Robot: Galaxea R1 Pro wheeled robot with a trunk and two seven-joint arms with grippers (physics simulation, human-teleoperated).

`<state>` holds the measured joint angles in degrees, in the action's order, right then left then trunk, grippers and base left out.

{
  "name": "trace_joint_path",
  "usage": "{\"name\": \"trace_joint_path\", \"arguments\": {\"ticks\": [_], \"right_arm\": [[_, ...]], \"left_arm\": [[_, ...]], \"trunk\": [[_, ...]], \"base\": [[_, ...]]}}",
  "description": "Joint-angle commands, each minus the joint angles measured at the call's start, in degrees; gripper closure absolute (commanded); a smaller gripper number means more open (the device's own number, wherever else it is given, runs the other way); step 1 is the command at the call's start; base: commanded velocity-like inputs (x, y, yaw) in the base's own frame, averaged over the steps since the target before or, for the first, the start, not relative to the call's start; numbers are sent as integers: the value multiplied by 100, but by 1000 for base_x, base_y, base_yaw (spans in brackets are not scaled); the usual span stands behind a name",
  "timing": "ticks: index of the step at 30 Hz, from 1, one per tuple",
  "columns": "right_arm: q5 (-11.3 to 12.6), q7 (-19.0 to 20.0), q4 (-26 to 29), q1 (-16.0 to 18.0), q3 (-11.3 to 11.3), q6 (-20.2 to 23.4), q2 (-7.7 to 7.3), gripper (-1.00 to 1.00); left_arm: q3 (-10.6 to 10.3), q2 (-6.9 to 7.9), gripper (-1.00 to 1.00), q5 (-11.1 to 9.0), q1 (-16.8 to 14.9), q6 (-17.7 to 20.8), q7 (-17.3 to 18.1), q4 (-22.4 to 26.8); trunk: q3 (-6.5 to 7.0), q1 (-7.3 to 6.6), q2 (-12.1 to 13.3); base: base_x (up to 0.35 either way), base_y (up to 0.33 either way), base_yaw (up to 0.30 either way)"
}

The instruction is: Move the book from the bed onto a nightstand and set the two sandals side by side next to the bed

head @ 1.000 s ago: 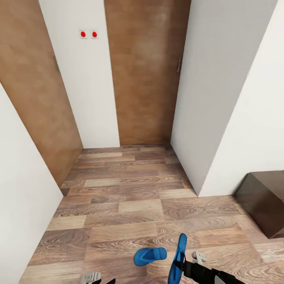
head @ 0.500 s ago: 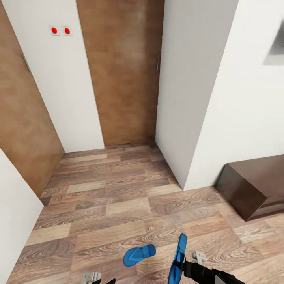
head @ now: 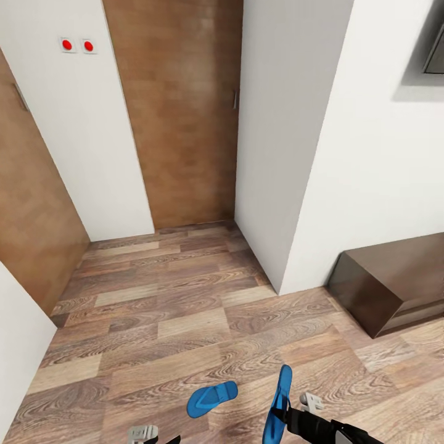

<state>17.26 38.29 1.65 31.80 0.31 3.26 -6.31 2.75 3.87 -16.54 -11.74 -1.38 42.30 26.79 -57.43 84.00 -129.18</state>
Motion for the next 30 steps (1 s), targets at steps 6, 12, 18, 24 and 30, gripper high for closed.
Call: {"name": "trace_joint_path", "arguments": {"ticks": [6, 12, 18, 24, 30], "right_arm": [[41, 20, 2, 2, 4, 35, -1, 100], [41, 20, 2, 2, 4, 36, -2, 100], [41, 20, 0, 2, 4, 35, -2, 100], [41, 20, -1, 2, 4, 35, -1, 100], [41, 20, 1, 2, 4, 36, 0, 100]], "left_arm": [[6, 0, -100, -16, -3, -11, 24, -7], [6, 0, -100, -16, -3, -11, 24, -7], [6, 0, -100, -16, -3, -11, 24, -7], [6, 0, -100, -16, -3, -11, 24, -7], [6, 0, -100, -16, -3, -11, 24, -7]], "trunk": [[-5, -1, -2], [-5, -1, -2], [-5, -1, -2], [-5, -1, -2], [-5, -1, -2]], "base": [[0, 0, 0], [0, 0, -53], [0, 0, -258], [0, 0, -199], [0, 0, -21]]}}
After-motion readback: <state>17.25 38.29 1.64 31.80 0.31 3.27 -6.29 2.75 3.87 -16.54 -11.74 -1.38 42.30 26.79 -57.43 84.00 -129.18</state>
